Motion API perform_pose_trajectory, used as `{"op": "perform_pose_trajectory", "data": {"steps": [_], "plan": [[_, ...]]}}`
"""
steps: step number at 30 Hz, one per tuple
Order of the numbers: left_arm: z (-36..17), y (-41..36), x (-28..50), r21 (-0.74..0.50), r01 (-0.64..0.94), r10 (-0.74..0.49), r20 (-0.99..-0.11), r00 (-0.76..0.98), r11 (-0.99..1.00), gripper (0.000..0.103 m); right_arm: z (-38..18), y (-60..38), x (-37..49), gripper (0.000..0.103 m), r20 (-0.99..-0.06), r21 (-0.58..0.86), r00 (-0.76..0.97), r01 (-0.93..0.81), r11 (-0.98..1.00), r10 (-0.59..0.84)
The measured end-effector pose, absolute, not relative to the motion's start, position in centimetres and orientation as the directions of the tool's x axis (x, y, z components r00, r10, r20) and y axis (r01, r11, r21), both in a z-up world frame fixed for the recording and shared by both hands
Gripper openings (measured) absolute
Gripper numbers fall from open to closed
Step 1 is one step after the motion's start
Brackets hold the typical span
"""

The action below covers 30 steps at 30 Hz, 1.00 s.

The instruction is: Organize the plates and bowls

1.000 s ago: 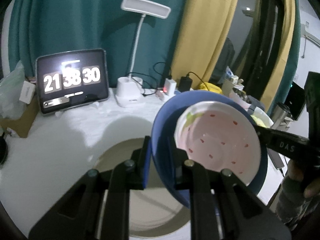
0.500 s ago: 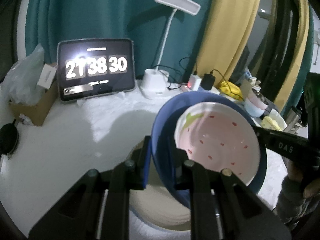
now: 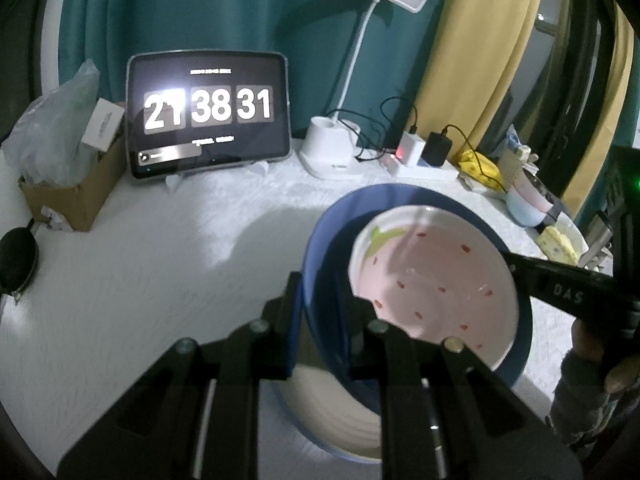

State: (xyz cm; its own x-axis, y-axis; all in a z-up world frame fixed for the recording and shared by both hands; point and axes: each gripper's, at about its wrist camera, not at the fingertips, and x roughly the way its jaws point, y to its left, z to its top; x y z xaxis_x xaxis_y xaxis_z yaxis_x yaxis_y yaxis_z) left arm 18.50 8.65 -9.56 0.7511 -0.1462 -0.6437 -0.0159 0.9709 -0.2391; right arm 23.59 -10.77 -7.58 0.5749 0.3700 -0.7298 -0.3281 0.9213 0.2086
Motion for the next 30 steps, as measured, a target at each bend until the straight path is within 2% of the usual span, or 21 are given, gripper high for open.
{"op": "perform_pose_trajectory", "data": {"steps": [13, 20, 24, 30], "plan": [[-10.0, 8.7, 18.9, -0.222, -0.025, -0.131, -0.66, 0.74, 0.975, 0.016, -8.2, -10.6, 24.1, 0.01, -0.736, 0.205, 0.568, -0.33, 0.921, 0.368], [-9.8, 8.2, 18.8, -0.18, -0.049, -0.085, -0.666, 0.741, 0.982, 0.019, -8.2, -10.7, 24.1, 0.011, -0.738, 0.195, 0.573, -0.326, 0.925, 0.357], [-9.7, 7.8, 18.5, -0.155, -0.058, -0.062, -0.668, 0.741, 0.986, 0.019, -8.2, -10.8, 23.9, 0.018, -0.742, 0.181, 0.578, -0.314, 0.932, 0.339], [-9.4, 7.6, 17.6, -0.127, -0.074, -0.03, -0.669, 0.742, 0.989, 0.029, -8.2, -11.1, 23.4, 0.027, -0.749, 0.164, 0.583, -0.296, 0.941, 0.314]]}}
